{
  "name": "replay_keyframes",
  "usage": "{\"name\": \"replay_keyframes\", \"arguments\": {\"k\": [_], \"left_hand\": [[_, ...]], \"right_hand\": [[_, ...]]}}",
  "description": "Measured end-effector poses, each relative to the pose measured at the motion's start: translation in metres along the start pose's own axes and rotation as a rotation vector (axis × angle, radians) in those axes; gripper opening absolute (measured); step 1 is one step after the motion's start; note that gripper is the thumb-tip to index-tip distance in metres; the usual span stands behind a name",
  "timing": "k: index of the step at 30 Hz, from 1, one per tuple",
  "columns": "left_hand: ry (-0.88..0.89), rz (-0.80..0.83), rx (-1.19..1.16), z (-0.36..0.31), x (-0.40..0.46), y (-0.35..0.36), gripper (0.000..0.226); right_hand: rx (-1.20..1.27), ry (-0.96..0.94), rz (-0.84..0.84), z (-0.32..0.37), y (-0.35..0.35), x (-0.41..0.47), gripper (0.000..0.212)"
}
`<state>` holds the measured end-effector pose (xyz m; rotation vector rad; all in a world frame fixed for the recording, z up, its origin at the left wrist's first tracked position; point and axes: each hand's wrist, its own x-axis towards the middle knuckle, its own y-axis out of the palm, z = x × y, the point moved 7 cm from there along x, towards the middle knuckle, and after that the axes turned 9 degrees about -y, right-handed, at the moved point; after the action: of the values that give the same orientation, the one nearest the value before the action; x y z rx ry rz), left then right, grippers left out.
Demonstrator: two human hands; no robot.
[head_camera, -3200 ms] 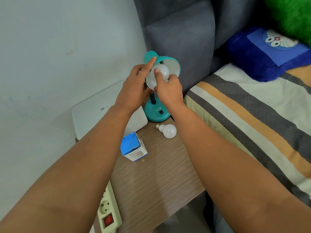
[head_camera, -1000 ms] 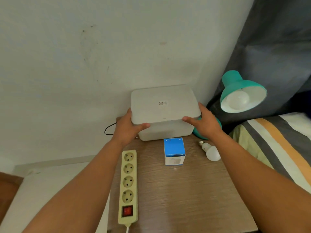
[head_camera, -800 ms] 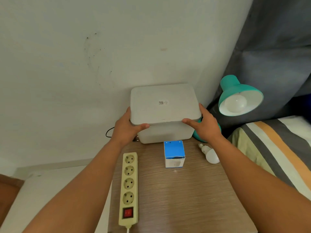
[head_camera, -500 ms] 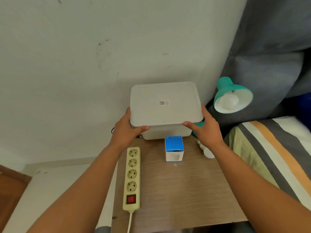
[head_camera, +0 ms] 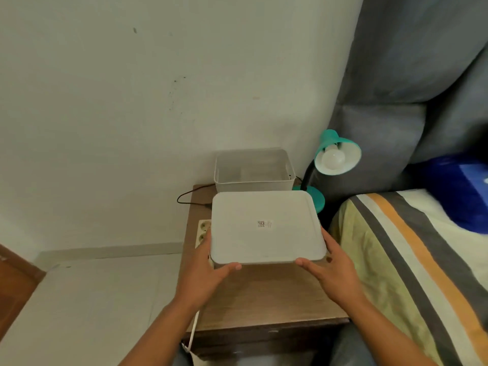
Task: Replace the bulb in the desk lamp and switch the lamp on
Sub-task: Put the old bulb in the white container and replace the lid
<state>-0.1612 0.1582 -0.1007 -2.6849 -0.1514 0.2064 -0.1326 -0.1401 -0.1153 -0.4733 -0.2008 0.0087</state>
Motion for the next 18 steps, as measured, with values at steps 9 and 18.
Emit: {"name": "replay_keyframes", "arguments": {"k": [9,18], "left_hand": [[-0.106,0.061,0.056,0.040,-0.039,0.028,0.078],[-0.206,0.108,0.137,0.070,-0.044,0.042,0.075]], "right_hand": [[-0.043,0.098,0.061,-0.026,-0.003,-0.044,0.071],[-0.166,0.151,0.163,-0.049,0.010,-0.052,0.079]]}}
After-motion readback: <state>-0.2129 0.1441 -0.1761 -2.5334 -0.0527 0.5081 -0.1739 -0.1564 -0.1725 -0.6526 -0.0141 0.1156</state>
